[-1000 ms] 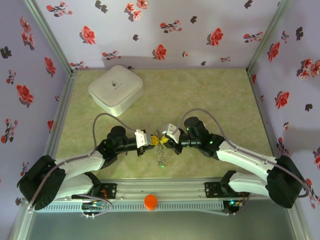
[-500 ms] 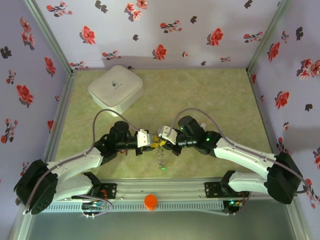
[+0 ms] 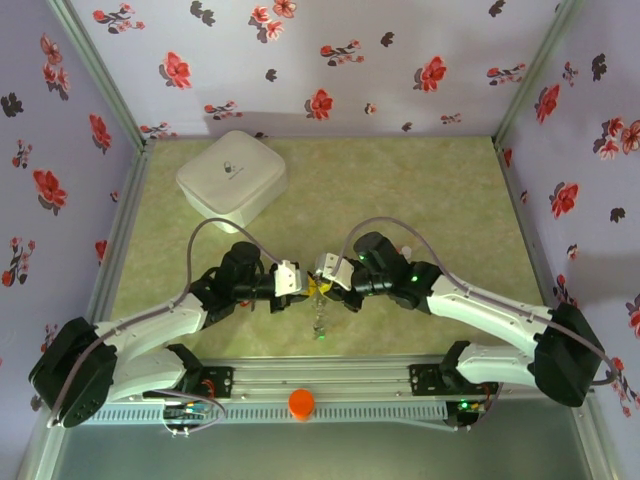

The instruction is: Put the keys on the keyring

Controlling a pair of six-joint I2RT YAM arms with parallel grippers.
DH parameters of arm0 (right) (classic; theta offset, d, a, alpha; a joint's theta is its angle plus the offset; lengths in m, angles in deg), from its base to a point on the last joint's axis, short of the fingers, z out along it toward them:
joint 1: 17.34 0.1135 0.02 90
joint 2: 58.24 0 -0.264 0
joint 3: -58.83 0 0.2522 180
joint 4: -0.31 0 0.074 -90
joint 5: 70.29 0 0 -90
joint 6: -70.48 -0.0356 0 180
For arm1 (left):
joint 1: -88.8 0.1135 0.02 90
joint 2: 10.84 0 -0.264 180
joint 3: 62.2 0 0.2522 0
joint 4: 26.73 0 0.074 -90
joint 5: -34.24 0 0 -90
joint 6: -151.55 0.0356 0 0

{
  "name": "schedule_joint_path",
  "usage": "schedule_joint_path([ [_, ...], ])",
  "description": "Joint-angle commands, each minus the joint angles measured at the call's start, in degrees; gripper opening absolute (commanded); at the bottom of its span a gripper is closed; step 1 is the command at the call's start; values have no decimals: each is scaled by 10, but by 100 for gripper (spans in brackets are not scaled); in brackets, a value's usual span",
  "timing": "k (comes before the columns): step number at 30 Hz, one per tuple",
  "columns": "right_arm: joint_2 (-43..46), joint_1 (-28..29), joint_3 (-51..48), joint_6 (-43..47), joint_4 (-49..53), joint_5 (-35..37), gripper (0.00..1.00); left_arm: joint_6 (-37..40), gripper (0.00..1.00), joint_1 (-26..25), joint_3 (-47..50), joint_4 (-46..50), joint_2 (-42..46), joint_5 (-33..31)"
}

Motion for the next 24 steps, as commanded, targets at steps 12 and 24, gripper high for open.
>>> schedule_joint_path([
  [12,-3,5,13,-13,-58,-35,0,1,11,-4,-11,-6,4,16],
  [24,61,-29,-66,-53,-115,-39,21,-19,0,-4,14,-59,20,28],
])
